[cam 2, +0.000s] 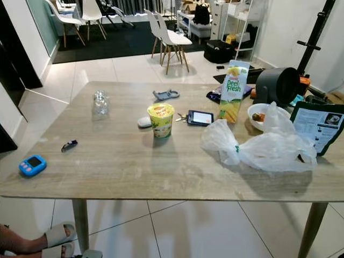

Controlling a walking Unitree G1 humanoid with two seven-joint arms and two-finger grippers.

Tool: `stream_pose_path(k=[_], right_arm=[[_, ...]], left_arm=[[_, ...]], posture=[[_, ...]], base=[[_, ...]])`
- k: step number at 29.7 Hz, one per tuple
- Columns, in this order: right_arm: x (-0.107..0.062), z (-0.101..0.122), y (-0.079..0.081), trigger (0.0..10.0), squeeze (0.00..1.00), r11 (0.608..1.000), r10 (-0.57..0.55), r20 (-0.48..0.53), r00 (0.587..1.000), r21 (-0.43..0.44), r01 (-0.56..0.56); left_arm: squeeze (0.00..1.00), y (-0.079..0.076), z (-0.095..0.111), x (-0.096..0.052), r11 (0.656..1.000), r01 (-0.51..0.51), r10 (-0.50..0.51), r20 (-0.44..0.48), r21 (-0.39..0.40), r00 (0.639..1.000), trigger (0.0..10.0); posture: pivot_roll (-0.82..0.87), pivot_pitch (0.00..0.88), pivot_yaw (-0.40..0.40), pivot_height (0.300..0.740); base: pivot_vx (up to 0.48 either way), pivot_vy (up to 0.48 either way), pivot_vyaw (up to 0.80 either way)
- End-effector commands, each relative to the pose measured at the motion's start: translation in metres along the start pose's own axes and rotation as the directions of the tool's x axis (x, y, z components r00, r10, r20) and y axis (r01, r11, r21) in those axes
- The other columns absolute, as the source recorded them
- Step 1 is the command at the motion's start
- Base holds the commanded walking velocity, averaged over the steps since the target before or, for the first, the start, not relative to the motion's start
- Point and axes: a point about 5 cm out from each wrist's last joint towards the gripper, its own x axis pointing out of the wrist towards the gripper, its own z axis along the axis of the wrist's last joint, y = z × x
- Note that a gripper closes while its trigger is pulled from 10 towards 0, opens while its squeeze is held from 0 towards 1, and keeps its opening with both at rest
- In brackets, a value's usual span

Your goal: Restocking fridge

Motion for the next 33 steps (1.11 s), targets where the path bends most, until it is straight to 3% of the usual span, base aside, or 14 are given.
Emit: stream_pose_path(k=[1,8,27,33], right_arm=[[0.0,0.002,0.001,10.0,0.0,1.0,-0.002,0.009,1.0,0.012,0.002],[0.0,0.003,0.0,10.0,0.0,1.0,-0.005,0.009,1.0,0.01,0.005],[0.0,0.001,0.001,10.0,0.0,1.0,-0.001,0.007,1.0,0.012,0.001],[0.001,0.002,0.004,10.0,0.0,1.0,-0.001,0.008,1.0,0.014,0.001]], left_arm=[[0.0,-0.002,-0.003,0.0,1.0,0.013,-0.013,-0.013,0.01,1.0,10.0],[0.0,0.001,-0.002,0.0,1.0,-0.014,0.014,-0.008,0.004,1.0,10.0],[0.0,0.02,-0.01,-0.004,0.993,-0.107,0.106,-0.011,-0.056,0.994,10.0],[0.0,0.047,-0.012,-0.011,0.955,-0.244,0.246,-0.005,-0.169,0.969,10.0]], posture=[[0.06,0.0,-0.007,0.74],[0.06,0.0,-0.009,0.74],[0.07,0.0,-0.006,0.74],[0.07,0.0,-0.003,0.74]], base=[[0.0,-0.48,0.0],[0.0,-0.423,0.0],[0.0,0.0,0.0],[0.0,0.0,0.0]])
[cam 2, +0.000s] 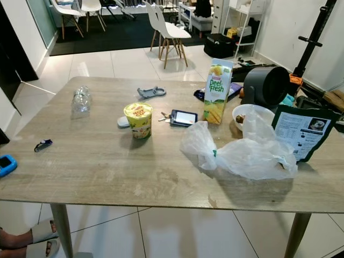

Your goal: Restocking fridge

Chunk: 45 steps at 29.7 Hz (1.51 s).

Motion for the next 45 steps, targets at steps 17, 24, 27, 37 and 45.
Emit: stream_pose_path(k=[17,24,27,37,45], right_arm=[[0.0,0.0,0.003,10.0,0.0,1.0,0.005,0.003,1.0,0.012,-0.005],[0.001,0.001,0.005,10.0,0.0,1.0,0.01,0.008,1.0,0.02,-0.01],[0.001,0.001,0.005,10.0,0.0,1.0,0.009,0.007,1.0,0.023,-0.009],[0.0,0.0,0.004,10.0,0.0,1.0,0.006,0.005,1.0,0.025,-0.006],[0.001,0.003,0.004,10.0,0.0,1.0,0.008,0.012,1.0,0.02,-0.008]], left_arm=[[0.0,0.166,0.033,-0.042,0.712,-0.582,0.653,0.064,-0.393,0.755,10.0],[0.0,0.203,0.092,-0.066,0.631,-0.614,0.76,0.222,-0.473,0.61,10.0],[0.0,0.214,0.124,-0.079,0.609,-0.608,0.788,0.307,-0.509,0.533,10.0],[0.0,0.234,0.211,-0.131,0.598,-0.546,0.793,0.534,-0.587,0.294,10.0],[0.0,0.224,0.267,-0.163,0.71,-0.401,0.683,0.706,-0.579,0.19,10.0]], posture=[[0.09,0.0,0.012,0.74],[0.09,0.0,0.017,0.74],[0.09,0.0,0.017,0.74],[0.08,0.0,0.017,0.74],[0.09,0.0,0.013,0.74]], base=[[0.0,0.0,0.0],[0.0,0.0,0.0],[0.0,0.0,0.0],[0.0,0.0,0.0],[0.0,0.0,0.0]])
